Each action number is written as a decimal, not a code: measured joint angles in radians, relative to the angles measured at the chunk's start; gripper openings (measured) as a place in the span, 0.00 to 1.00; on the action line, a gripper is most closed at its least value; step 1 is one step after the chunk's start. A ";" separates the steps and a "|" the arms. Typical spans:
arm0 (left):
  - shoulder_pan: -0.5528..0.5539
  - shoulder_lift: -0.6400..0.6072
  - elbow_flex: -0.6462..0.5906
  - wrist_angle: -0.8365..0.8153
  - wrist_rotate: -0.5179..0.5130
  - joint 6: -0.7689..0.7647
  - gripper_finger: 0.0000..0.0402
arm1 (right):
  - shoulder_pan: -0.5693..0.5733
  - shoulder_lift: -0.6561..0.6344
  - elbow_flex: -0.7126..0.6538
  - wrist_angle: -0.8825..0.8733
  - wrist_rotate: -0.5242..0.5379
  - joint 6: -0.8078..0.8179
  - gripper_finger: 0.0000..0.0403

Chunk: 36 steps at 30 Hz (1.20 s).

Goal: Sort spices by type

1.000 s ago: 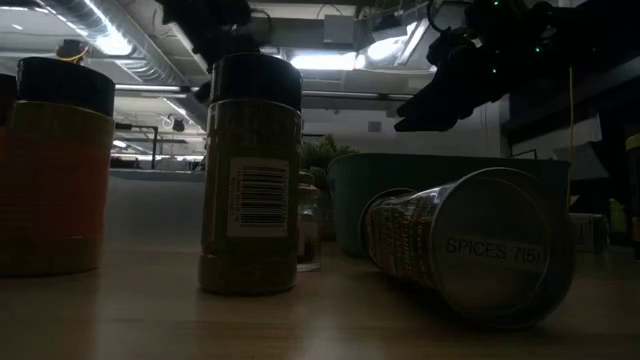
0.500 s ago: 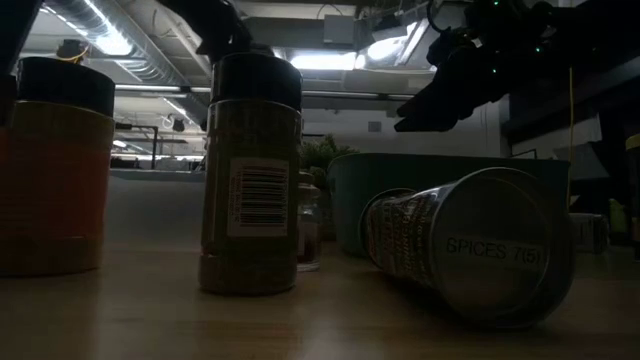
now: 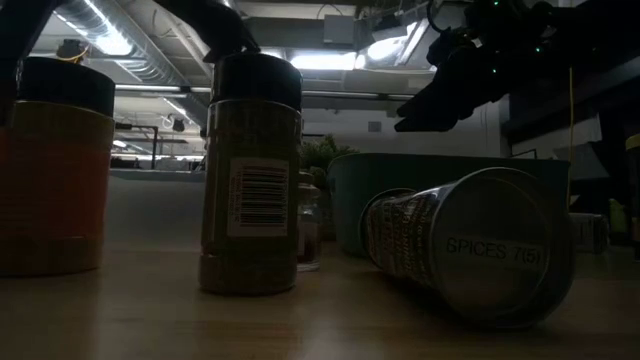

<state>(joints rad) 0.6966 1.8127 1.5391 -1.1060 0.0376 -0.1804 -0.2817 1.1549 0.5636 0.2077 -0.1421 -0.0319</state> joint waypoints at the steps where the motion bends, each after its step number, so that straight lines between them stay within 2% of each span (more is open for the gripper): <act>1: -0.005 0.005 0.000 -0.001 -0.007 0.000 0.66 | 0.000 0.000 0.000 0.000 0.000 0.000 0.87; 12: -0.034 0.017 0.000 0.000 -0.081 0.002 0.66 | 0.000 0.000 0.000 0.000 0.000 0.000 0.87; 36: -0.040 0.016 -0.001 0.019 -0.082 0.058 0.66 | 0.000 0.000 0.000 0.000 0.000 0.000 0.87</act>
<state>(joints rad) 0.6567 1.8286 1.5379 -1.0865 -0.0448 -0.1227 -0.2817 1.1545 0.5636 0.2077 -0.1425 -0.0319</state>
